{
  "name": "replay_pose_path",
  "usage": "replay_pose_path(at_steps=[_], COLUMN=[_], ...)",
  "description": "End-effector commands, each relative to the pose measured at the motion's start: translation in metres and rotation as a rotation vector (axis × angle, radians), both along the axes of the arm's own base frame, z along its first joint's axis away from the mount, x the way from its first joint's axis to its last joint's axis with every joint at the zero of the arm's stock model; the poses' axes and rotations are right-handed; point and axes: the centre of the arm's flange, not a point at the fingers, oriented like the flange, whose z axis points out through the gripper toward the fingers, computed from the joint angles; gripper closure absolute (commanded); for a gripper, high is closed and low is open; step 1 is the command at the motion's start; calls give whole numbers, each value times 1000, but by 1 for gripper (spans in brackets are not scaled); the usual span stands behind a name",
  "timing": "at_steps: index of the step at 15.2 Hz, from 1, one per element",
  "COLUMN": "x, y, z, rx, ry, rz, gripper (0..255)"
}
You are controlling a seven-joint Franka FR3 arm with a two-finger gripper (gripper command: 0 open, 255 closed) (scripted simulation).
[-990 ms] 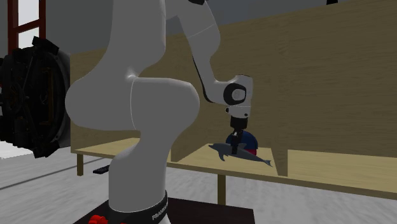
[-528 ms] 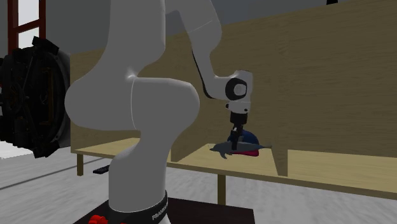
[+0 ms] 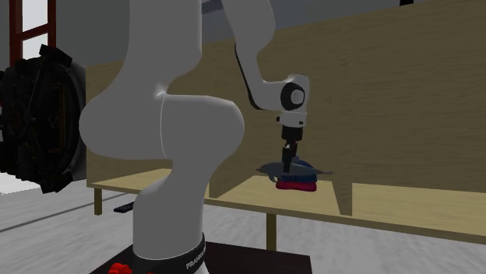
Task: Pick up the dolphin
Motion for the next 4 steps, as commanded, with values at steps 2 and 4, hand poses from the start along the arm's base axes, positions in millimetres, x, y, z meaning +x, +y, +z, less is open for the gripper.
replay_pose_path(at_steps=[2,4], x=[1,1], y=[-1,-1], z=[17,18], rx=[-1,-1], ry=[0,0], rz=[0,0], gripper=[255,255])
